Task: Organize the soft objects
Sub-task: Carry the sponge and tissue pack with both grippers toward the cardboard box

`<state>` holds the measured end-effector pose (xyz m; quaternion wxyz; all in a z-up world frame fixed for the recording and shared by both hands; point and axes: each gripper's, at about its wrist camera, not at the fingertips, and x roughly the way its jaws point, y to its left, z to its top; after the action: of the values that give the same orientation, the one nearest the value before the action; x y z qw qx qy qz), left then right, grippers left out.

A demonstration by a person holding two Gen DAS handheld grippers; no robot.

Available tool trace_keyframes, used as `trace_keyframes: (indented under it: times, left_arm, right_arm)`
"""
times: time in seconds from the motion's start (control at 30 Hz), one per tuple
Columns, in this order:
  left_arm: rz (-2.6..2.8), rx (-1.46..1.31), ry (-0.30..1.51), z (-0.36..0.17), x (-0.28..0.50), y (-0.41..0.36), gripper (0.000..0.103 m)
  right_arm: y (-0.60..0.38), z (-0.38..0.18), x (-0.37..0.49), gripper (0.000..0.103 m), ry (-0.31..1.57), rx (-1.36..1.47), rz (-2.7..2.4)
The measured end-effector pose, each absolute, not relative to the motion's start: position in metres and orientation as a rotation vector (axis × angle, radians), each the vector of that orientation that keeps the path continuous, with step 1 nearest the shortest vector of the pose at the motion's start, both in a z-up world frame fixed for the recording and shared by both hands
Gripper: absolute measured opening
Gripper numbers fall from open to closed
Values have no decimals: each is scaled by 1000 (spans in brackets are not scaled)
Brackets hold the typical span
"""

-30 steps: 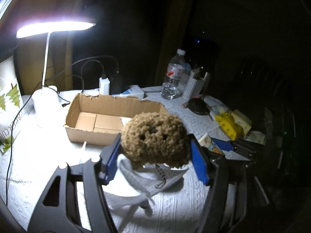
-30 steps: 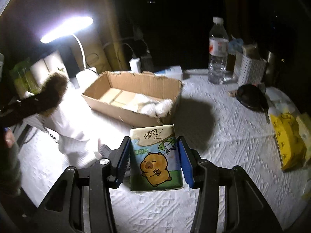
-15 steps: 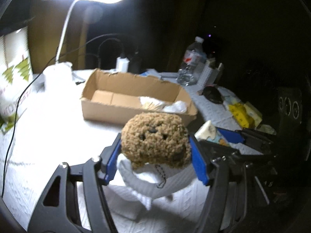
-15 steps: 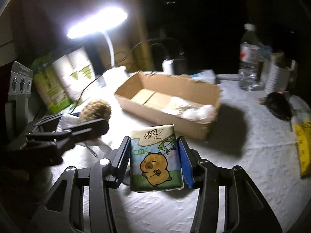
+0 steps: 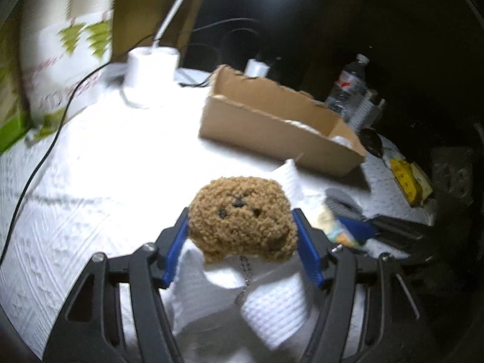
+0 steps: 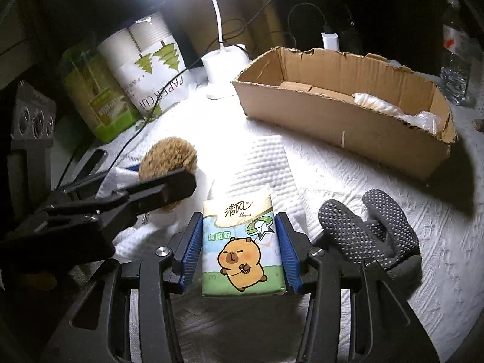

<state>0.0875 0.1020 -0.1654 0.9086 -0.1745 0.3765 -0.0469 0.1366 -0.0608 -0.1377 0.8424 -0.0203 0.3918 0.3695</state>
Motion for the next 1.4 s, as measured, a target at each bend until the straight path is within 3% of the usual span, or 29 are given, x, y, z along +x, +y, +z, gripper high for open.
trace_keyframes:
  times: [0.33,0.7,1.4]
  left_arm:
    - [-75,-510,817,-190,85,140,66]
    - [-31,-576,810,-193,72,165,67]
    - [13,-412,656,-106,54,170,67]
  right_arm:
    - [-56,-123,118,50,781,-76,800]
    - [23,-168,110,49,811,-233,846]
    - [8,-143,96,49,742,-232,822]
